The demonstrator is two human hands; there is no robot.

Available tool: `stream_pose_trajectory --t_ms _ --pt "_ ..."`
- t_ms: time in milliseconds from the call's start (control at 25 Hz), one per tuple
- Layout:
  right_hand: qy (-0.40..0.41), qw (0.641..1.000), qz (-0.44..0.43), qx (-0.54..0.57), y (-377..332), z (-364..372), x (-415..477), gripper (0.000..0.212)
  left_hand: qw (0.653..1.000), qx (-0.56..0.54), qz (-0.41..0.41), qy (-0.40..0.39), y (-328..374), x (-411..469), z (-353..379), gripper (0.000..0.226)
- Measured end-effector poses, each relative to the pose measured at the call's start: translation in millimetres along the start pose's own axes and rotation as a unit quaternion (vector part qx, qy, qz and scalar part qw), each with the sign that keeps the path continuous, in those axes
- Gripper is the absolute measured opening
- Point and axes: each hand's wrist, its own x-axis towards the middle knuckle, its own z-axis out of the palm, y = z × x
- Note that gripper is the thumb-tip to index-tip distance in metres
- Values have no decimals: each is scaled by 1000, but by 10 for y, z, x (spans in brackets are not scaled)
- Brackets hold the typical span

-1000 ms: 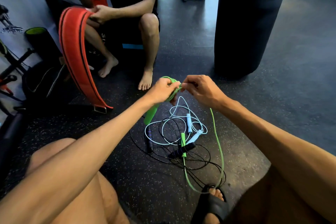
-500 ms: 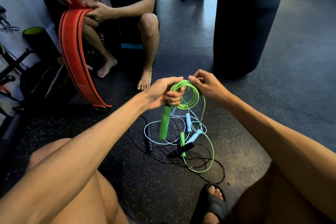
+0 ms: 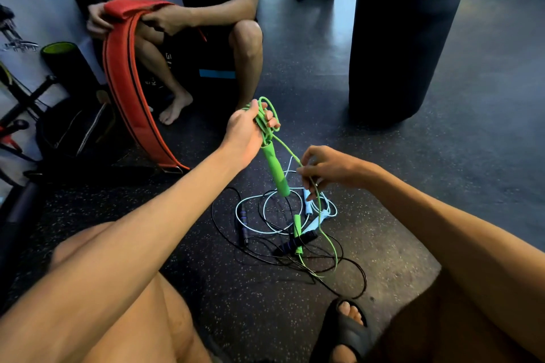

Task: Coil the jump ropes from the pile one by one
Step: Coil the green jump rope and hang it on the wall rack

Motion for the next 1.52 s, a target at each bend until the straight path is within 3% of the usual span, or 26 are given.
stream_pose_trajectory --t_ms 160,280,480,640,840,1040,1280,1520 --pt "-23 996 -40 -77 -23 71 -2 14 983 129 81 106 -44 110 -138 27" --pt "0 984 -111 -139 -90 74 42 15 943 283 123 122 -119 135 -218 27" --pt "74 953 -213 -203 -229 1 -5 15 878 466 105 16 -218 40 -191 26" --pt "149 927 -239 -248 -225 -71 10 16 815 572 20 -94 -246 -51 -132 40" --pt "194 943 -215 -163 -179 -181 41 30 858 453 -166 -174 -247 -181 -33 43" --pt "187 963 -183 -67 -162 -188 59 29 851 378 -259 -257 -156 -152 -47 47" --pt "153 981 -88 76 -94 -163 140 25 917 124 -244 -290 -34 -173 8 38" --pt "56 994 11 91 5 -111 107 20 964 28 -188 -186 -47 -131 18 36"
